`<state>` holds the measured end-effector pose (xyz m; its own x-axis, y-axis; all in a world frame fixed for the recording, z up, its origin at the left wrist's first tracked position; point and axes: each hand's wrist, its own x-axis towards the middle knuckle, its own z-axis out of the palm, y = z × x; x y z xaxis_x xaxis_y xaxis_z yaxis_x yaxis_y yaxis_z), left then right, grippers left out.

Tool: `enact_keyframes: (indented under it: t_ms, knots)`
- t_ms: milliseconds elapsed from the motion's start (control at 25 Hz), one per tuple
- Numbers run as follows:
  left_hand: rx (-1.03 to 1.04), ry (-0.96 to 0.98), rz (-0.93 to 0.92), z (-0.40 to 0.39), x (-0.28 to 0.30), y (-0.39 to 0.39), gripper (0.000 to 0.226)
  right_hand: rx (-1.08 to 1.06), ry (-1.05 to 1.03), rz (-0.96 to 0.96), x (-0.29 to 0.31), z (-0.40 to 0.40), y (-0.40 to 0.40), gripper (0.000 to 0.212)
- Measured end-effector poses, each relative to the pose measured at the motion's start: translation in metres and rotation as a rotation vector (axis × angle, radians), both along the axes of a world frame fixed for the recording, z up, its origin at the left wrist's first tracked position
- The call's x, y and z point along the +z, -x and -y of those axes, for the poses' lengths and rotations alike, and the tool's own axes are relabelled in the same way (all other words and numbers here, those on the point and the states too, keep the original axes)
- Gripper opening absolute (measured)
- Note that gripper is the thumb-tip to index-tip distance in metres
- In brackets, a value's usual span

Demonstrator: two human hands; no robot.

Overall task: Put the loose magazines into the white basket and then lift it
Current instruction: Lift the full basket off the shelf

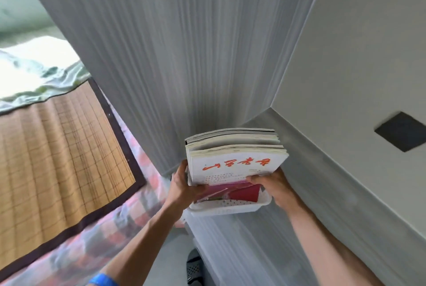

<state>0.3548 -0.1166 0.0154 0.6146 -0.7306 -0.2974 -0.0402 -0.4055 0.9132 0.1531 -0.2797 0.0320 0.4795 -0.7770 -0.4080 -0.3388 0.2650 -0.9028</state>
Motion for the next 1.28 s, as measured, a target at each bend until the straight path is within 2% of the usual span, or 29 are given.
enact_keyframes:
  t_ms: [240, 440, 520, 680, 800, 880, 960, 1040, 1120, 1280]
  knots:
    - [0.249, 0.073, -0.083, 0.010, -0.012, -0.046, 0.073, 0.081, -0.043, -0.098, -0.004, 0.050, -0.095, 0.041]
    - [0.425, -0.017, -0.155, 0.017, -0.039, -0.037, 0.084, 0.152, -0.002, -0.131, -0.021, 0.071, -0.124, 0.038]
    - [0.465, -0.039, -0.114, 0.017, -0.047, -0.034, 0.082, 0.175, -0.001, -0.143, -0.028, 0.073, -0.129, 0.040]
    - [0.431, -0.080, 0.042, 0.021, -0.041, -0.038, 0.076, 0.211, 0.080, -0.155, -0.032, 0.074, -0.141, 0.042]
    - [0.332, -0.243, 0.306, 0.023, -0.026, -0.047, 0.069, 0.247, 0.175, -0.206, -0.019, 0.076, -0.152, 0.045]
    - [0.347, -0.206, 0.359, 0.020, -0.018, -0.047, 0.068, 0.233, 0.173, -0.184, -0.017, 0.077, -0.154, 0.047]
    - [0.349, -0.150, 0.434, 0.019, -0.018, -0.050, 0.070, 0.228, 0.158, -0.126, -0.015, 0.078, -0.152, 0.058]
    - [0.342, -0.200, 0.432, 0.020, -0.024, -0.051, 0.071, 0.259, 0.142, -0.119, -0.018, 0.079, -0.151, 0.058]
    - [0.312, -0.279, 0.400, 0.021, -0.021, -0.052, 0.071, 0.273, 0.164, -0.145, -0.018, 0.078, -0.152, 0.047]
    - [0.259, -0.387, 0.416, 0.020, -0.016, -0.056, 0.071, 0.185, 0.119, -0.162, -0.018, 0.073, -0.156, 0.038]
